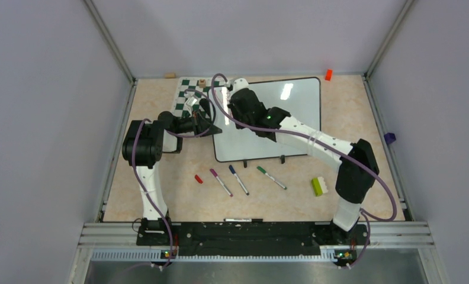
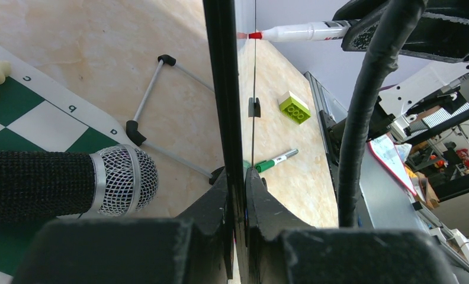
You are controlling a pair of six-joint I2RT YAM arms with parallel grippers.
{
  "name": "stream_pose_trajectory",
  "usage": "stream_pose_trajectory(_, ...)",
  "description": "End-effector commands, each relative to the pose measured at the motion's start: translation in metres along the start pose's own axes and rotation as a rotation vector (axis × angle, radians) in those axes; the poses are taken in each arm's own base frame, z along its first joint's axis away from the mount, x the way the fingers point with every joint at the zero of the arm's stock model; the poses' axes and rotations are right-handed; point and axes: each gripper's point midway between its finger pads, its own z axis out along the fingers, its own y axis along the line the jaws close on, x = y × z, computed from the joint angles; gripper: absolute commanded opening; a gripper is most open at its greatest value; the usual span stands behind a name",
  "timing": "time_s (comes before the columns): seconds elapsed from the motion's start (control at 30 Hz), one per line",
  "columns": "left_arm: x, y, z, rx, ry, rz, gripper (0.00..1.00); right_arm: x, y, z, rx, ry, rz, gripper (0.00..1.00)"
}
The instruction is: Write a sentence on the whiteboard
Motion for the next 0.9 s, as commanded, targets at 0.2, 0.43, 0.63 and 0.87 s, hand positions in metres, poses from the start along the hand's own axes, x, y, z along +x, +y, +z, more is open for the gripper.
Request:
stream_pose_trajectory(0.2,-0.010,0.001,0.002,0.013,-0.020,0.254,0.00,-0.047,0.005,-0.039,-0.108,-0.137,0.079,0.00)
stream_pose_trajectory(0.43,-0.014,0.001,0.001,0.009,-0.027,0.248,0.00,-0.079,-0.010,-0.061,-0.084,-0.287,0.132,0.00)
stream_pose_trajectory(0.63,-0.014,0.000,-0.006,-0.027,-0.059,0.271,0.00,-0.120,-0.017,-0.079,-0.071,-0.455,0.139,0.00)
stream_pose_trajectory(0.87,-0.014,0.000,-0.005,-0.024,-0.056,0.267,0.00,-0.083,-0.034,-0.092,-0.052,-0.523,0.168,0.00)
